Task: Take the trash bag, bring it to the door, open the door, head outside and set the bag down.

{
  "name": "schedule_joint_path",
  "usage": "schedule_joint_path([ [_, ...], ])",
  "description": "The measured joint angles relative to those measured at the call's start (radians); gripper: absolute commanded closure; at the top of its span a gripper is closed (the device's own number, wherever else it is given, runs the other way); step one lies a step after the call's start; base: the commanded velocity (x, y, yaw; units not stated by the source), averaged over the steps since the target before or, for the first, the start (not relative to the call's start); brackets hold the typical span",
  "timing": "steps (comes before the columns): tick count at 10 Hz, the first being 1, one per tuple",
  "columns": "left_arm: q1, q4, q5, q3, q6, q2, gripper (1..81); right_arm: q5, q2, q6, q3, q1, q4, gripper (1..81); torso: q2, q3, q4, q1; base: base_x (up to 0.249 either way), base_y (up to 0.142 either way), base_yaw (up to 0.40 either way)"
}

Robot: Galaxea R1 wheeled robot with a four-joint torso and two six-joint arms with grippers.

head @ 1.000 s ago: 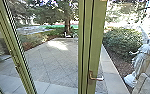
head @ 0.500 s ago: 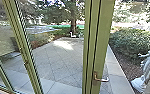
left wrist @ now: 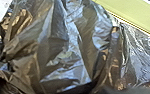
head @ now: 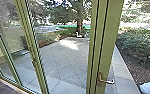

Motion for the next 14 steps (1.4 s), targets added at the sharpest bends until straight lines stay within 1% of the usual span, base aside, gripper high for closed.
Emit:
schedule_joint_path([
  [5,-0.002,0.001,0.0,-0.001,0.0,0.003,81.1,0.002,0.007,0.0,-0.006,0.002,0.0,1.0,0.0,0.0,0.0,0.0,0.0,0.0,0.151],
  [12,0.001,0.0,0.003,-0.006,0.0,0.006,81.1,0.002,0.015,0.0,-0.01,-0.006,-0.001,1.0,0.0,0.0,0.0,-0.001,0.01,0.0,0.0],
  [14,-0.007,0.0,0.003,-0.006,0.0,0.005,81.1,0.005,0.017,0.0,-0.01,0.01,0.001,1.0,0.0,0.0,0.0,0.0,0.0,0.0,0.0],
])
